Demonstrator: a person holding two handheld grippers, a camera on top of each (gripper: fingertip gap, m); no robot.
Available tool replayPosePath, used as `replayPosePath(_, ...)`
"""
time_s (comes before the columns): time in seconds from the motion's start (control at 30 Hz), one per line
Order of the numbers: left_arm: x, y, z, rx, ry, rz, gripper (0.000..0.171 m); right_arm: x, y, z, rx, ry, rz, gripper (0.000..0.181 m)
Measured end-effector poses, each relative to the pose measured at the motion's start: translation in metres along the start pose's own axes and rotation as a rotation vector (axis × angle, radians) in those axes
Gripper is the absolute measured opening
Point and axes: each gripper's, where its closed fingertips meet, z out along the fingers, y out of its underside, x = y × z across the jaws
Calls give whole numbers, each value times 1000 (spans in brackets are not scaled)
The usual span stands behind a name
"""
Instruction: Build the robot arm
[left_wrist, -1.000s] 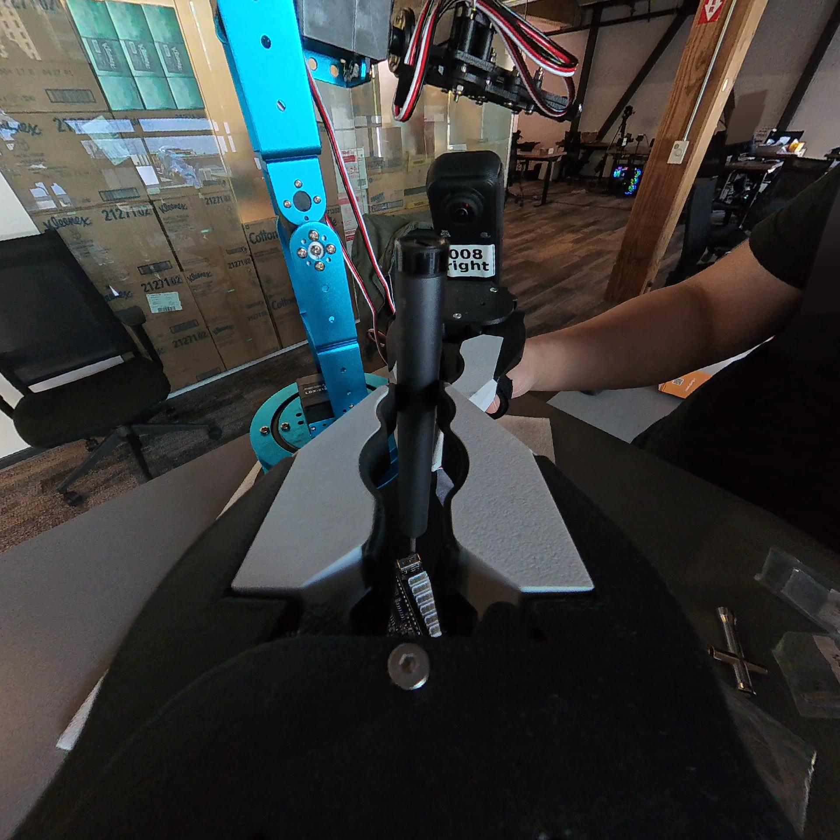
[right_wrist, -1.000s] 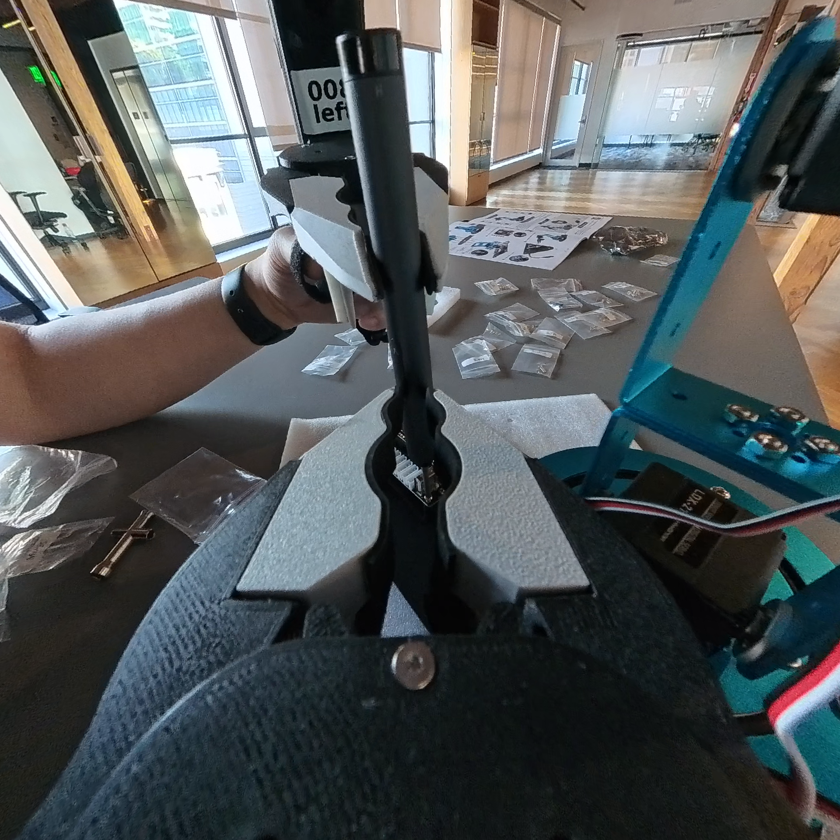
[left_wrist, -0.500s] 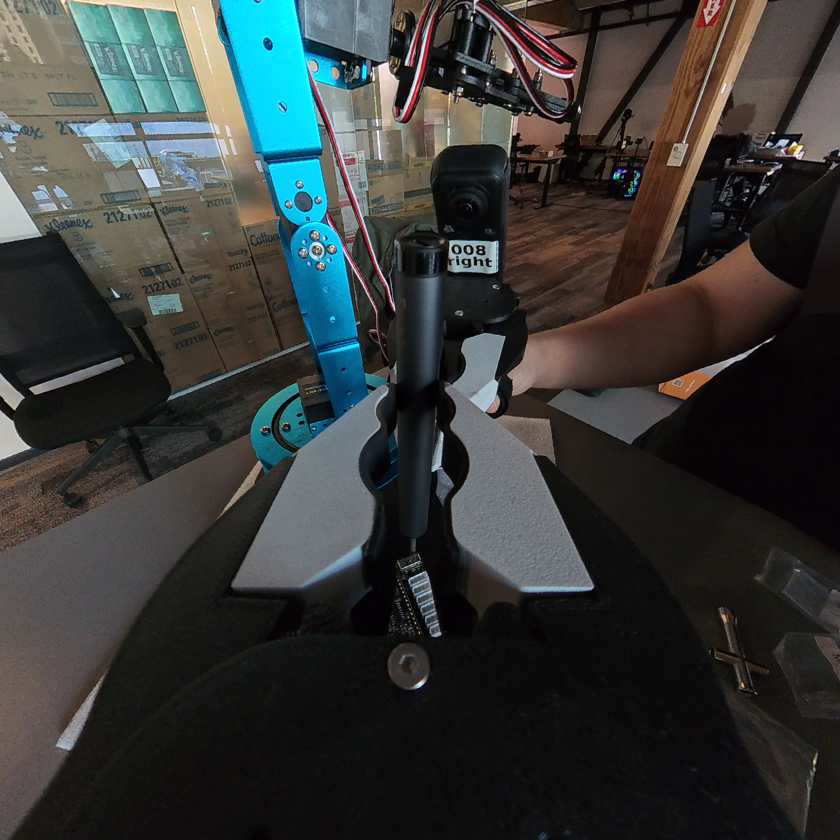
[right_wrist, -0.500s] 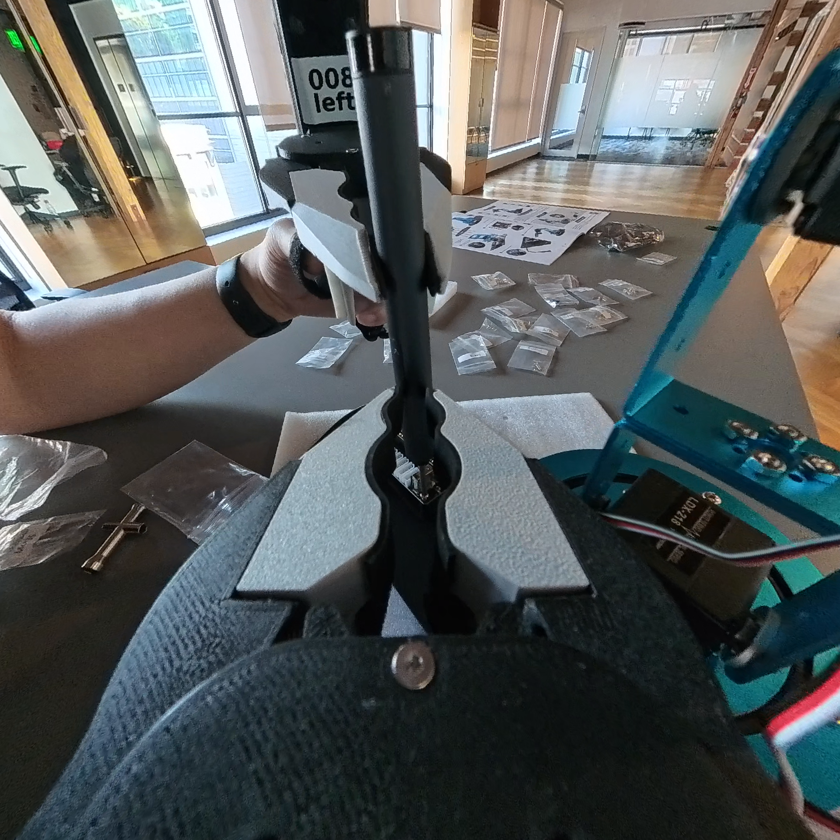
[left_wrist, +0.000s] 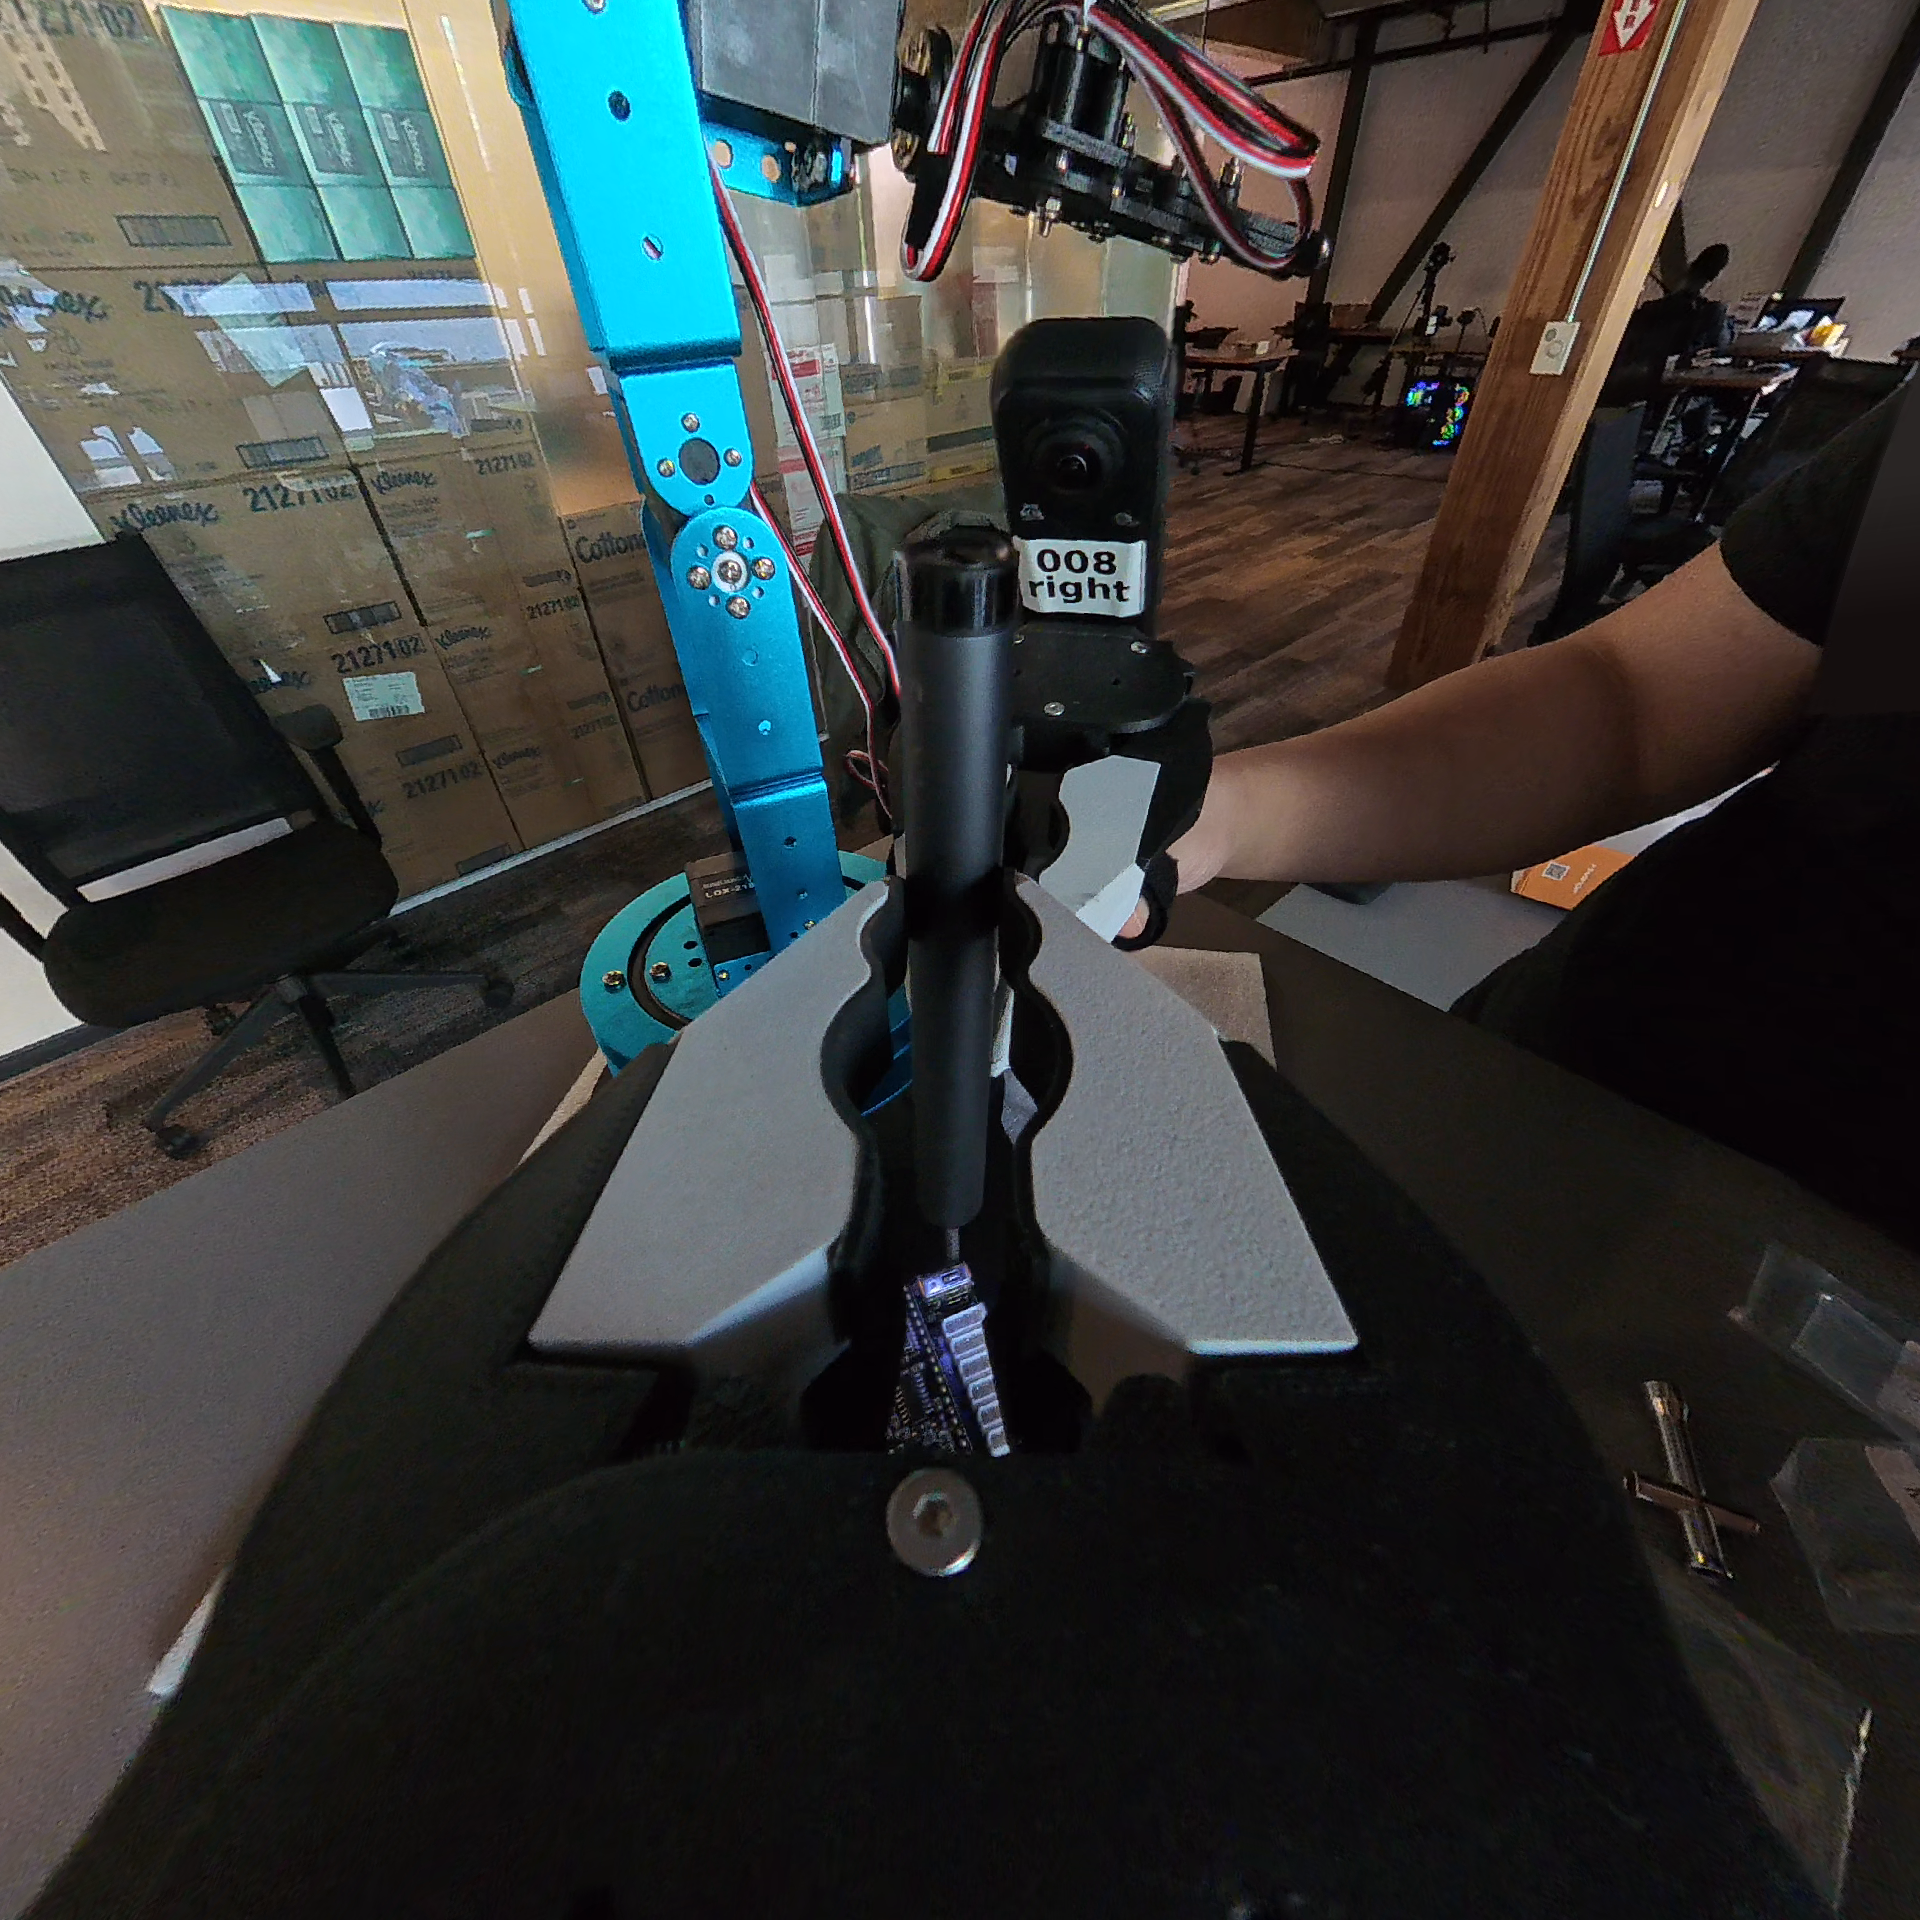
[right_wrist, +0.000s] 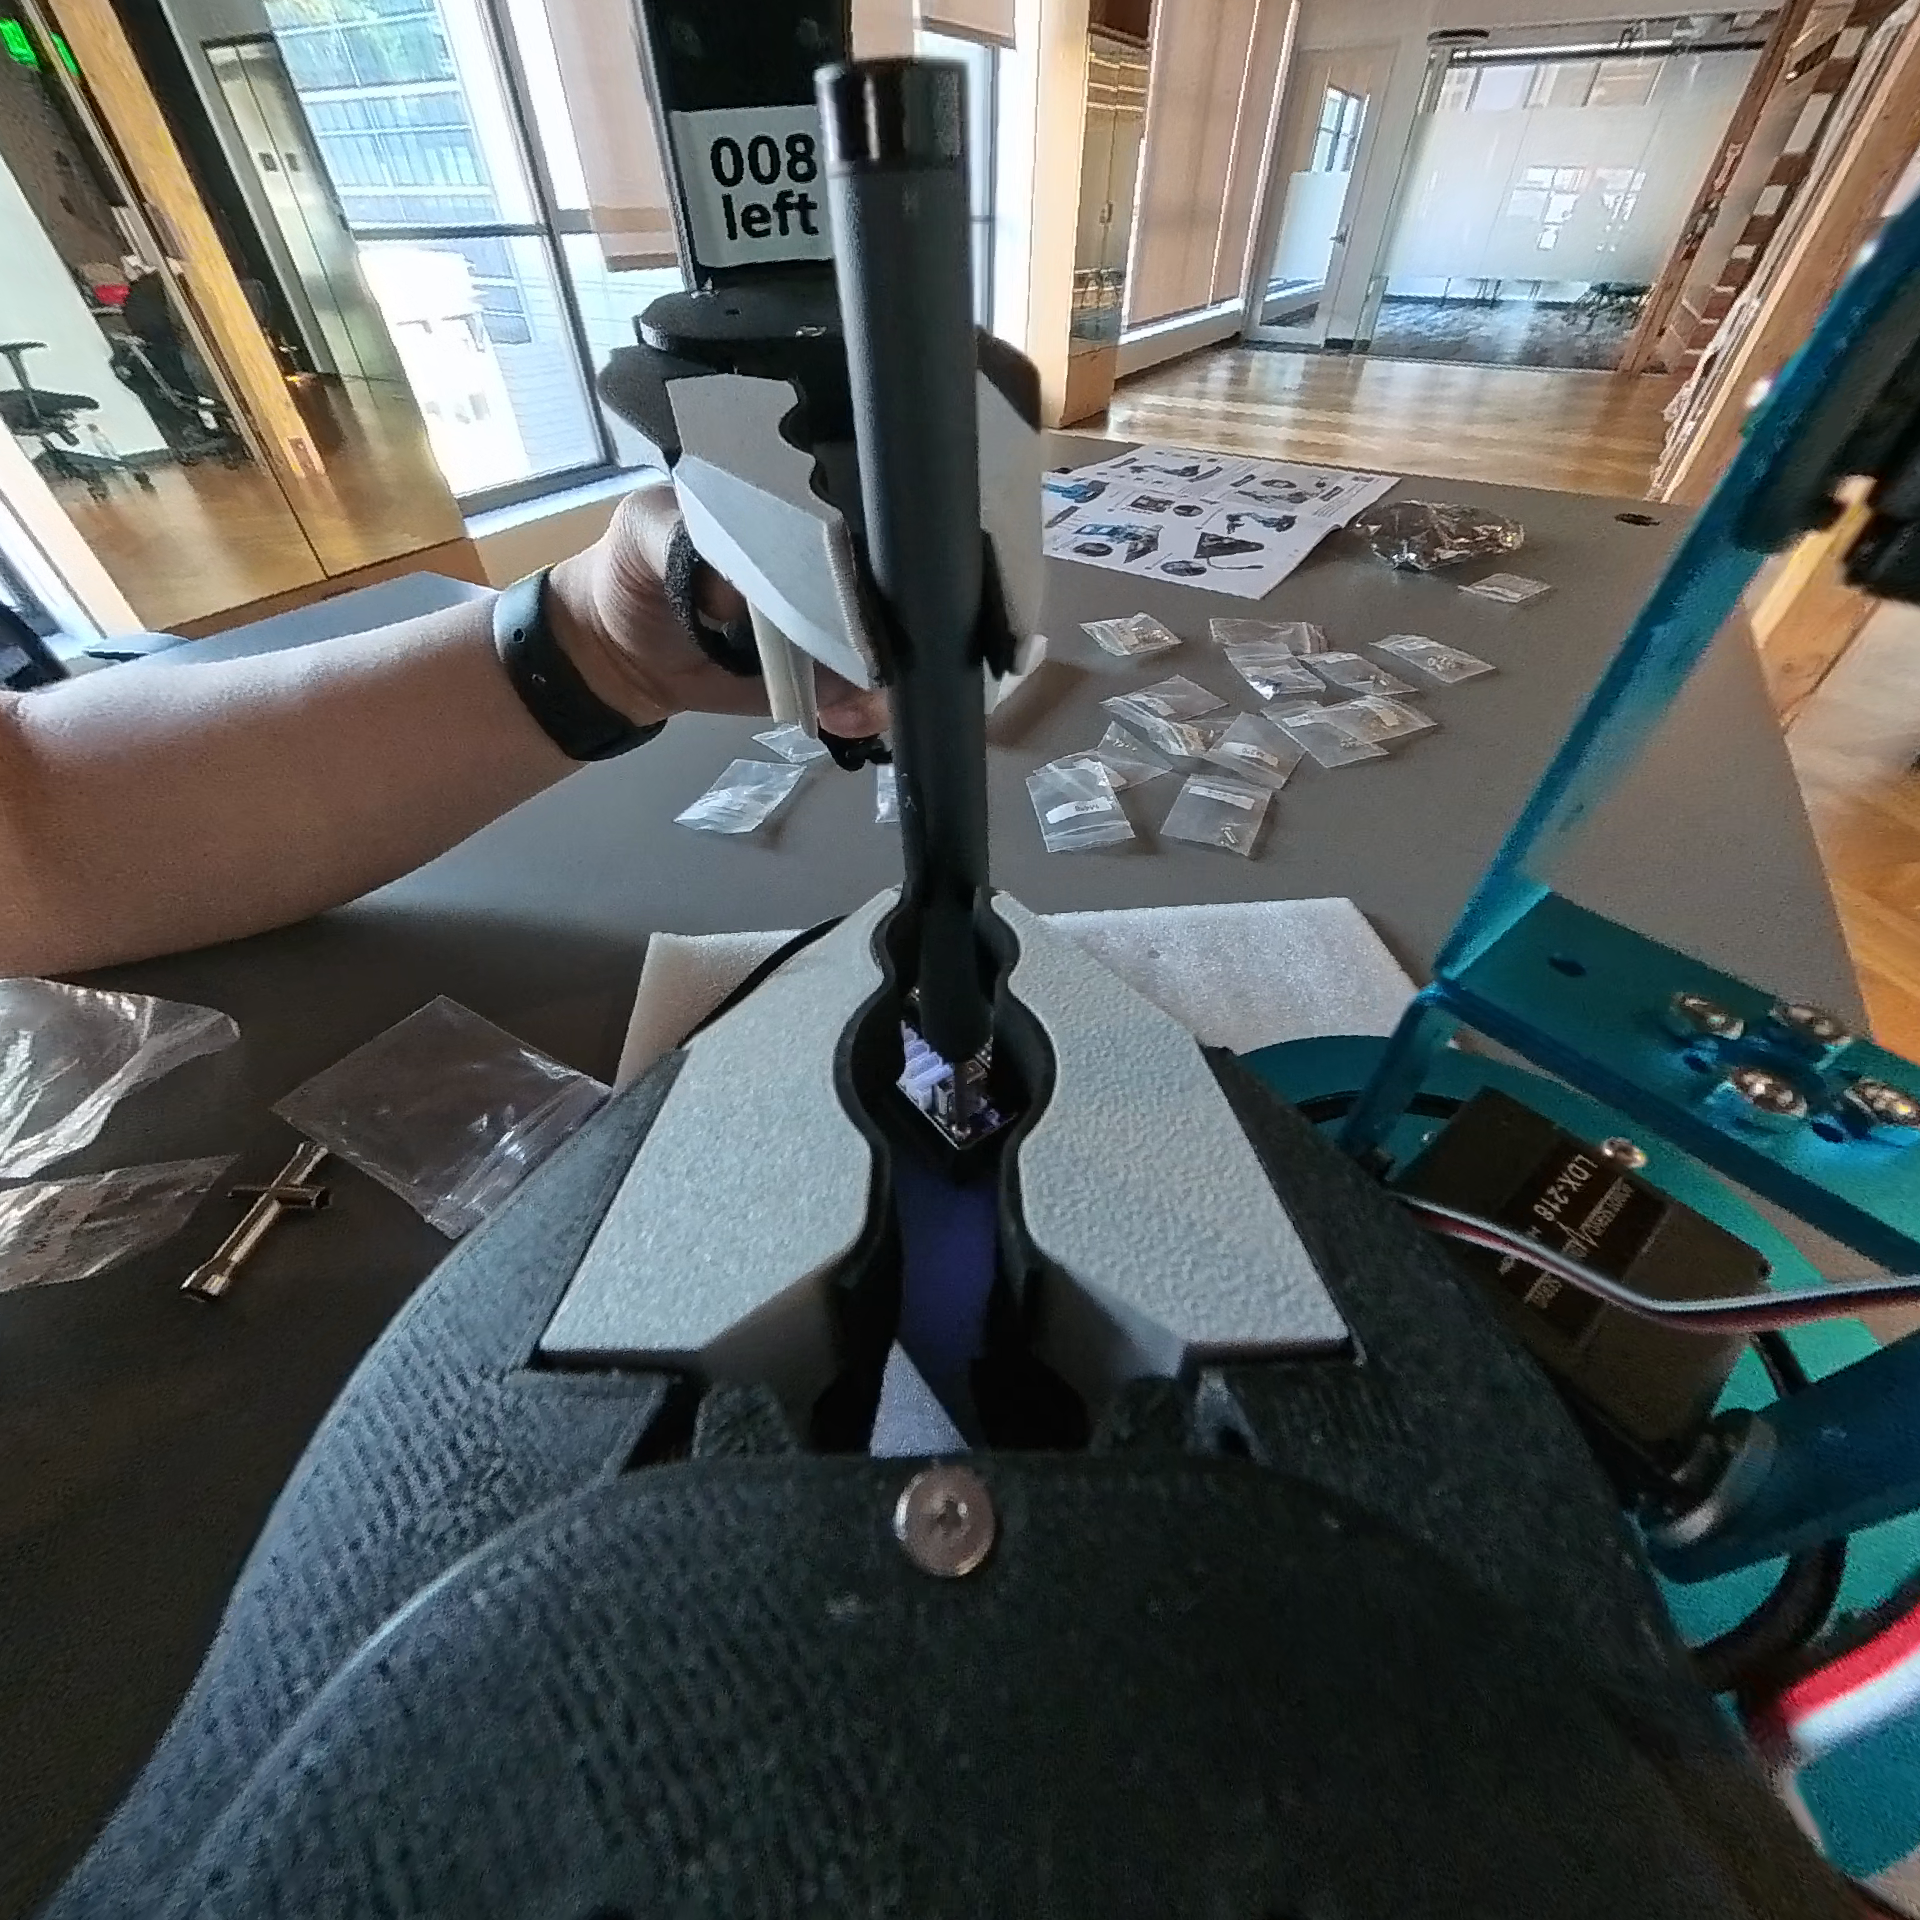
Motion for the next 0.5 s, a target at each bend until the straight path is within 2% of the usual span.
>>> replayPosePath(0.5, -1, 0, 0, 9, -3, -2, 16, 1, 0, 0, -3, 26, -46, 7)
